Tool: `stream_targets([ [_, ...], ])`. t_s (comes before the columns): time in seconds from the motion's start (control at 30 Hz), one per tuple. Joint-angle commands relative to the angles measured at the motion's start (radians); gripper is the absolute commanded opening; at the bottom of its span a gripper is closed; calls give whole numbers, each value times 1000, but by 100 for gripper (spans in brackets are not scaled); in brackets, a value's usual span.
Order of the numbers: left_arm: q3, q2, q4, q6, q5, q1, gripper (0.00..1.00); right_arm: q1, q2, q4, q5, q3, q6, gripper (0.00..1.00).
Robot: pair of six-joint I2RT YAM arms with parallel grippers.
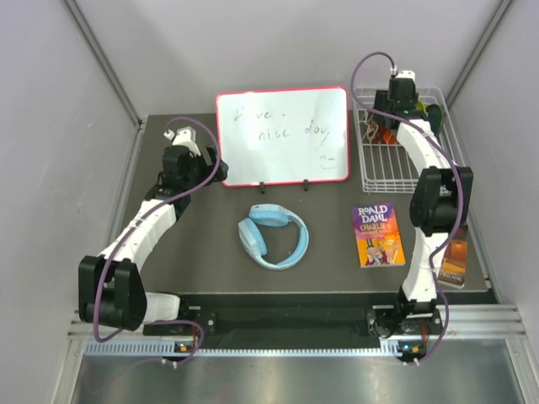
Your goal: Unload the plates from the dish rack
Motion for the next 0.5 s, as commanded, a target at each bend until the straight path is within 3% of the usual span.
stream_targets([
  [0.0,28,7,78,24,8,-5,91,-30,71,2,-74,120,-1,69],
  [0.17,28,25,81,35,-3,-6,91,-47,147,-17,-112,208,-6,59],
  [0.33,18,34,92,47,-12,-6,91,-46,200,-15,-124,258,5,57],
  [0.47,15,36,97,50,-15,-6,91,-44,224,-5,-147,268,-1,47],
])
